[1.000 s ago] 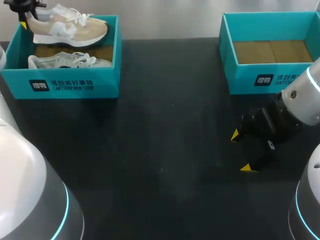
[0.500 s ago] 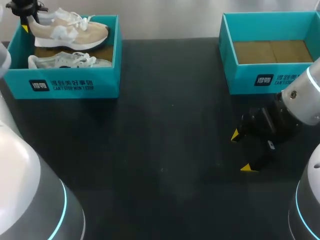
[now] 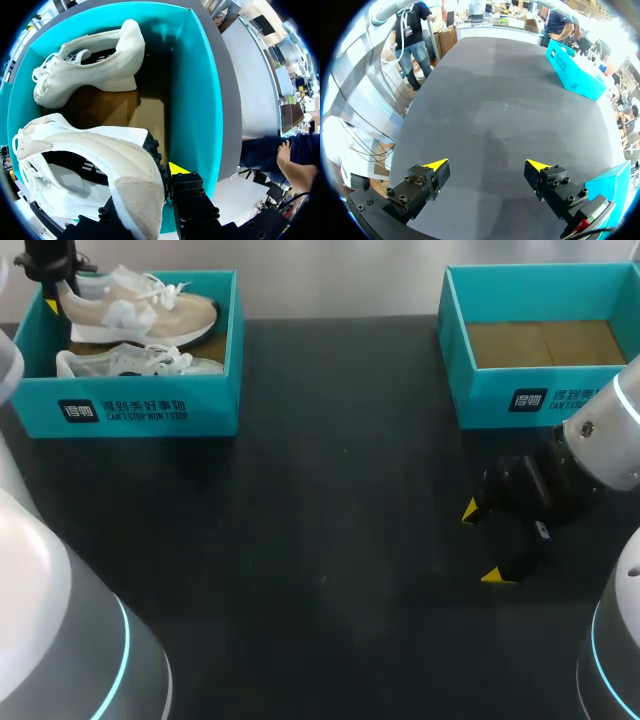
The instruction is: Take the shoe out of the shoebox, open the shoe tongue, remove and reinsert the insole, then place the shoe into the shoebox
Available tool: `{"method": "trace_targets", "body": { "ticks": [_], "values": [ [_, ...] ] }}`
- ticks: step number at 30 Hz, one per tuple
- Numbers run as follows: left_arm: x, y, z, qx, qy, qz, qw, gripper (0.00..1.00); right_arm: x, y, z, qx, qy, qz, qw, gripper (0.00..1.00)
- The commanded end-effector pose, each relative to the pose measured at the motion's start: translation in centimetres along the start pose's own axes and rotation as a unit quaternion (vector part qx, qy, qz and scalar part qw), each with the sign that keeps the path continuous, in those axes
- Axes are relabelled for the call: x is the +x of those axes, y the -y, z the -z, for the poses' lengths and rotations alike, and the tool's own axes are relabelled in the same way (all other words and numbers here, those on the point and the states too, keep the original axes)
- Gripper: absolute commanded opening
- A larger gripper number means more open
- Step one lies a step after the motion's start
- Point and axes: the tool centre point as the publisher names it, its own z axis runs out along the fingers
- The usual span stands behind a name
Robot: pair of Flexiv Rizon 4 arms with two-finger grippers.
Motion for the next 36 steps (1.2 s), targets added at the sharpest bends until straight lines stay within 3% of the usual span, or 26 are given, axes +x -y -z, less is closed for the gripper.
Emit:
{"method": "trace_targets", "body": {
  "ticks": [1, 17, 36],
  "values": [
    [-0.2, -0.5, -0.5, 0.004, 0.000, 0.001, 1.000, 0.00, 0.1, 0.0, -0.1, 0.001, 0.001, 0.000, 1.000, 1.00],
    [-0.3, -0.6, -2.6, 0.010, -0.001, 0.011, 1.000, 0.00, 0.1, 0.0, -0.1, 0.001, 0.001, 0.000, 1.000, 1.00],
    [-0.5, 0.0, -3.5, 0.014, 0.010, 0.007, 1.000, 0.00, 0.1, 0.0, -0.1, 0.001, 0.001, 0.000, 1.000, 1.00]
  ]
}}
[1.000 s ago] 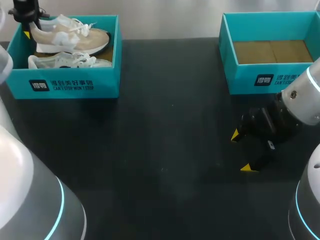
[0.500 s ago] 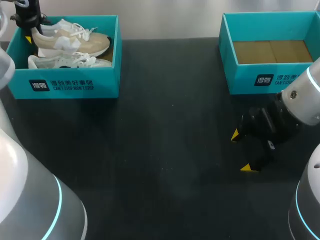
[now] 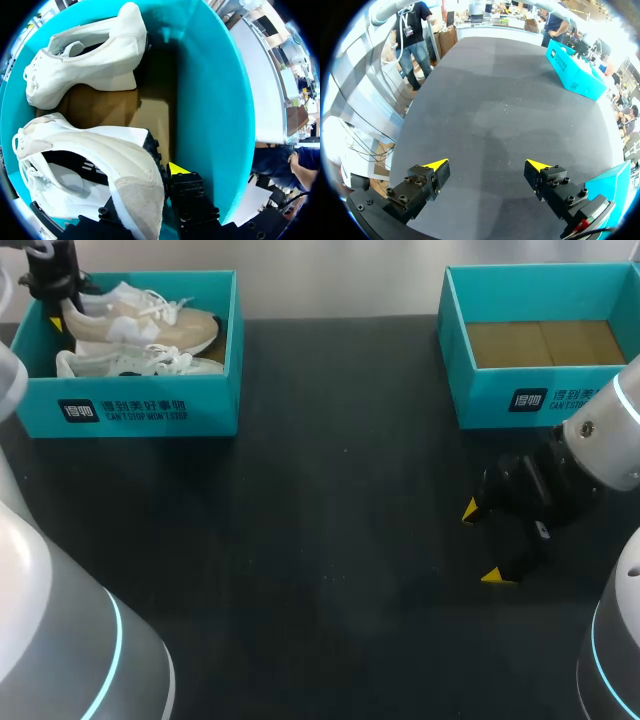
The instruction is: Take the shoe out of the shoebox, open the shoe tongue, remove and reinsert the insole, then place the shoe into the shoebox
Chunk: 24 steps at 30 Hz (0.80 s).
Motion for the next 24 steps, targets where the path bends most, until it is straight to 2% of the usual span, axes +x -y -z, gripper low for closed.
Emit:
{"method": "trace_targets", "body": {
  "ticks": [1, 24],
  "values": [
    [-0.2, -0.7, -0.2, 0.006, 0.000, 0.000, 1.000, 0.00, 0.1, 0.0, -0.1, 0.001, 0.001, 0.000, 1.000, 1.00],
    [-1.1, -0.9, -1.7, -0.002, 0.012, 0.018, 1.000, 0.00, 0.1, 0.0, -0.1, 0.001, 0.001, 0.000, 1.000, 1.00]
  ]
}}
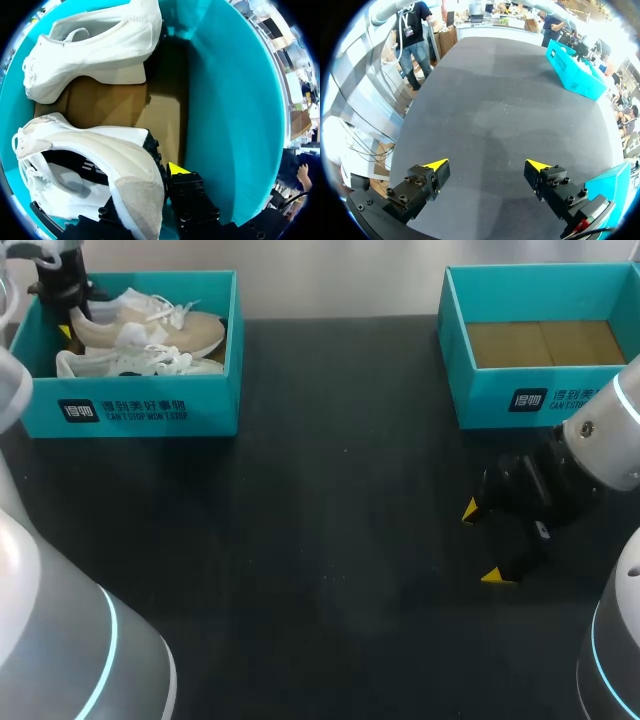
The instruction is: Take the shoe out of the shoebox, open the shoe tongue, remove and reinsert the insole, then place the shoe into the shoebox
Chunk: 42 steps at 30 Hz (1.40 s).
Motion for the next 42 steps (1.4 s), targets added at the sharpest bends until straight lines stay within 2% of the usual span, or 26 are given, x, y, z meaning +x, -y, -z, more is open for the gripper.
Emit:
{"method": "trace_targets", "body": {
  "ticks": [1, 27, 28, 30, 31, 37, 42],
  "values": [
    [0.0, -0.7, -0.2, 0.001, 0.004, 0.003, 1.000, 0.00, 0.1, 0.0, -0.1, 0.001, 0.001, 0.000, 1.000, 1.00],
    [-0.8, -0.8, 0.0, -0.002, 0.022, -0.002, 1.000, 0.00, 0.1, 0.0, -0.1, 0.001, 0.001, 0.000, 1.000, 1.00],
    [-0.8, -0.8, 0.0, -0.002, 0.023, -0.002, 1.000, 0.10, 0.1, 0.0, -0.1, 0.001, 0.001, 0.000, 1.000, 1.00],
    [-0.9, -0.7, 0.1, -0.003, 0.024, 0.000, 1.000, 0.46, 0.1, 0.0, -0.1, 0.001, 0.001, 0.000, 1.000, 1.00],
    [-0.9, -0.8, 0.2, -0.003, 0.024, 0.001, 1.000, 0.56, 0.1, 0.0, -0.1, 0.001, 0.001, 0.000, 1.000, 1.00],
    [-1.2, -0.7, 0.6, -0.005, 0.026, 0.002, 1.000, 0.78, 0.1, 0.0, -0.1, 0.001, 0.001, 0.000, 1.000, 1.00],
    [-1.5, -0.3, 1.7, -0.006, 0.032, -0.001, 0.999, 0.89, 0.1, 0.0, -0.1, 0.001, 0.001, 0.000, 1.000, 1.00]
  ]
}}
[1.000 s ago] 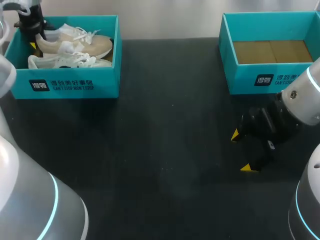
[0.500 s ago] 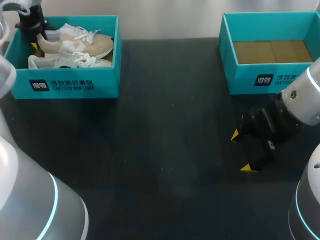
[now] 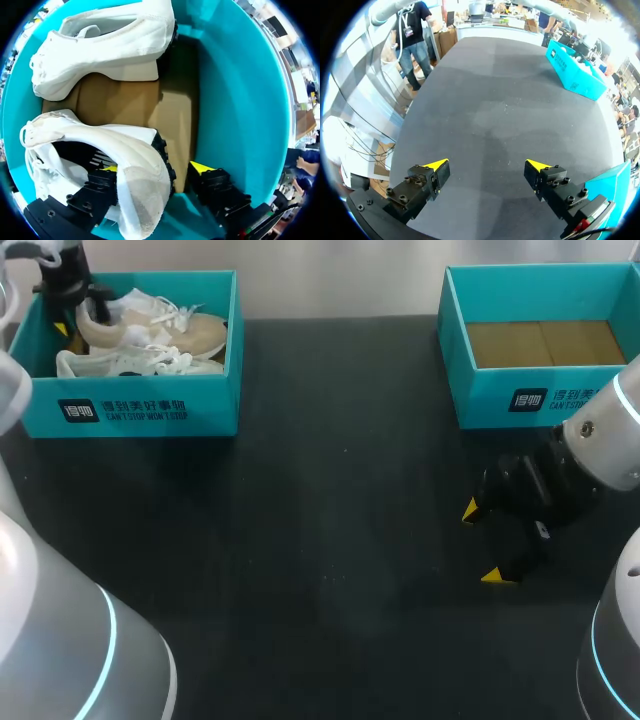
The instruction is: Take the shoe out of the shoebox, open the shoe tongue, remove and reinsert the insole, then place the shoe into the shoebox
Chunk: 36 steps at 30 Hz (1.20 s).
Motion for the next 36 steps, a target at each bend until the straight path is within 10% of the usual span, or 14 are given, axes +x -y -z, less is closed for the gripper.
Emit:
{"method": "trace_targets", "body": {
  "ticks": [1, 16, 36],
  "values": [
    [0.0, 0.2, 1.3, 0.002, 0.005, -0.003, 1.000, 0.90, 0.1, 0.0, -0.1, 0.001, 0.001, 0.000, 1.000, 1.00],
    [-0.2, 3.2, 7.6, -0.007, 0.036, -0.005, 0.999, 1.00, 0.1, 0.0, -0.1, 0.001, 0.001, 0.000, 1.000, 1.00],
    [0.8, 12.4, 12.3, -0.004, 0.034, 0.006, 0.999, 1.00, 0.1, 0.0, -0.1, 0.001, 0.001, 0.000, 1.000, 1.00]
  ]
}}
